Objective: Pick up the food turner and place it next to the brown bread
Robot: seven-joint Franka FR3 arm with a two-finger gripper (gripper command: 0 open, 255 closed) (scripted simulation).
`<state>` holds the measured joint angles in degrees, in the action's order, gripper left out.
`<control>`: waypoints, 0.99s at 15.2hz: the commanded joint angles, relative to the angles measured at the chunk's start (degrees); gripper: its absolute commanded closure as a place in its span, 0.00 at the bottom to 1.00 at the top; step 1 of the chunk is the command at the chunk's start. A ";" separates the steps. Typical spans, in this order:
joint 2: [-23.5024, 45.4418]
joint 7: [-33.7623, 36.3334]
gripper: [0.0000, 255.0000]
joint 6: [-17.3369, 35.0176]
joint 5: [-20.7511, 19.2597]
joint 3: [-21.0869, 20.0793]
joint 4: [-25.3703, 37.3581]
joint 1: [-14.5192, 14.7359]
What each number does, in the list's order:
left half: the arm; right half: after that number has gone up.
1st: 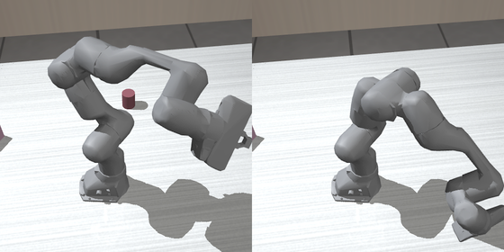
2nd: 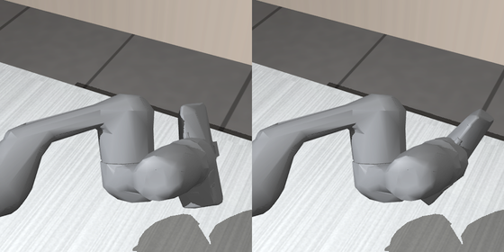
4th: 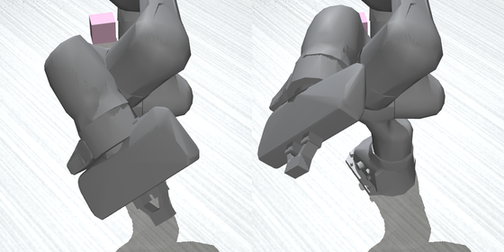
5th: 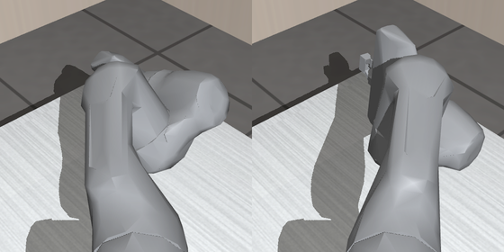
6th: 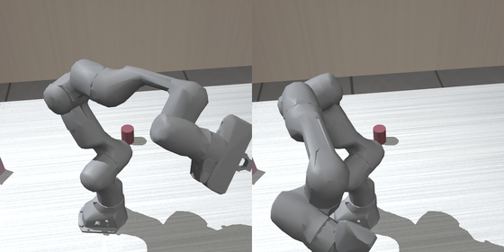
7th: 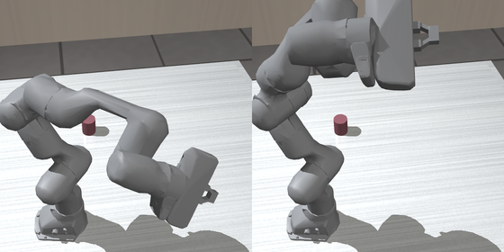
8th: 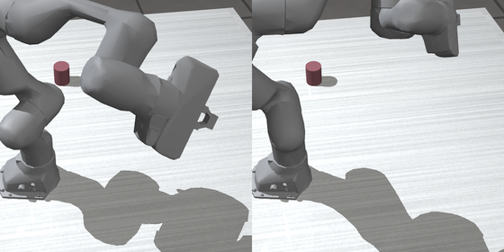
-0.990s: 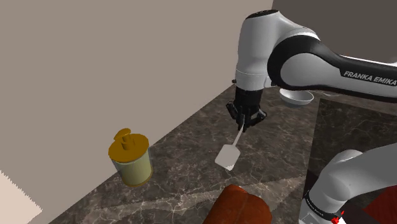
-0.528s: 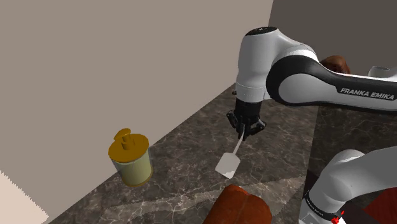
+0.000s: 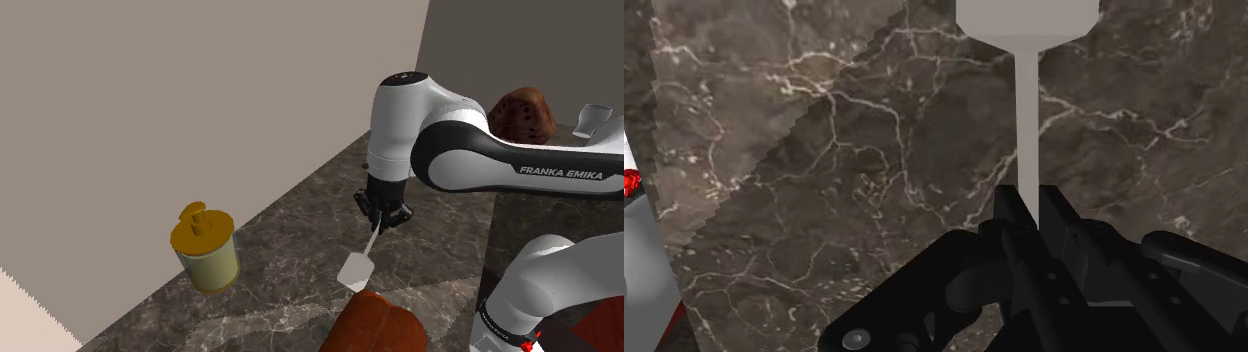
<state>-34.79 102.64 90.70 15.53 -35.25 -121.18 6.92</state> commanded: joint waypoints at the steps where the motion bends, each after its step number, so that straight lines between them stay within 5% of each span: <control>1: -0.47 -0.25 1.00 1.51 0.30 -0.12 -1.96 0.21; 15: -0.99 -0.47 1.00 11.86 2.41 -2.85 -12.66 1.12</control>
<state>-35.86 102.27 101.78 17.86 -37.95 -133.16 8.06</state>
